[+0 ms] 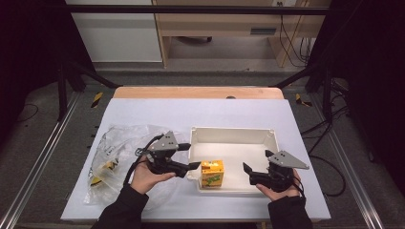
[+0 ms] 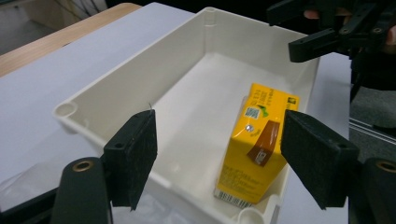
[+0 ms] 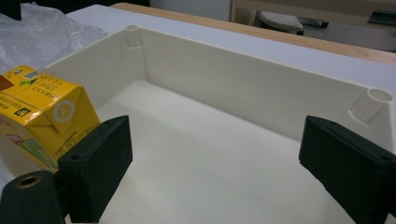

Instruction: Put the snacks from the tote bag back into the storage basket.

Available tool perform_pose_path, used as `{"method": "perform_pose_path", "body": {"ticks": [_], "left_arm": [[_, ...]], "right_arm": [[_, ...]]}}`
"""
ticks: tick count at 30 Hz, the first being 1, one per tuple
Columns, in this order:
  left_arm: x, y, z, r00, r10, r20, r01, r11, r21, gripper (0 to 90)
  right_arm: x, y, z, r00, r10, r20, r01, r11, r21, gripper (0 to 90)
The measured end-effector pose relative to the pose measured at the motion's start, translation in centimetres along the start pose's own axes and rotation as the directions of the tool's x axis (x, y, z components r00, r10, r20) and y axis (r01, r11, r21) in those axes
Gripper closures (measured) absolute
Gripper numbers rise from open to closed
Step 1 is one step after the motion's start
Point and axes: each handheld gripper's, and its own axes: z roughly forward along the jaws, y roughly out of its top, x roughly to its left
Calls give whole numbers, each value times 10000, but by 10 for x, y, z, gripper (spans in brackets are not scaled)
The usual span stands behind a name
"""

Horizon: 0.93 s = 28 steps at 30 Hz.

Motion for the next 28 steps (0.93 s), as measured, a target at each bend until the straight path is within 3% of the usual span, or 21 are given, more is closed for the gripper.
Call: {"method": "perform_pose_path", "body": {"ticks": [5, 9, 13, 15, 18, 22, 23, 26, 28], "left_arm": [[2, -12, -22, 9975, -310, -642, 289, 9990, -331, 254], [7, -24, -42, 9898, -605, -1291, 540, 9971, -531, 247], [12, -41, -62, 9751, -1015, -1970, 881, 9932, -756, 243], [16, -49, -72, 9623, -1283, -2398, 1087, 9897, -931, 243], [23, -58, -85, 9473, -1759, -2678, 1498, 9820, -1153, 238], [27, -71, -95, 9351, -1941, -2966, 1685, 9796, -1099, 237], [27, -74, -97, 9292, -1946, -3142, 1689, 9798, -1071, 236], [29, -80, -103, 9223, -1976, -3320, 1742, 9797, -991, 235], [30, -82, -107, 9135, -1971, -3559, 1725, 9799, -997, 234]], "right_arm": [[-2, -1, 0, 10000, 37, 71, -37, 10000, 1, 100], [-4, -1, -2, 9998, 86, 165, -86, 10000, -32, 101], [-6, -2, -3, 9996, 134, 261, -133, 9999, -41, 113], [-8, -3, -3, 9993, 124, 339, -124, 9999, -17, 128], [-10, -3, -4, 9991, 132, 397, -131, 9999, -26, 142], [-14, -3, -7, 9986, 185, 498, -180, 9998, -107, 151], [-15, -3, -8, 9984, 199, 522, -193, 9997, -126, 151], [-18, -4, -9, 9980, 277, 568, -270, 9996, -124, 150], [-20, -5, -10, 9978, 311, 586, -306, 9995, -95, 148]]}}
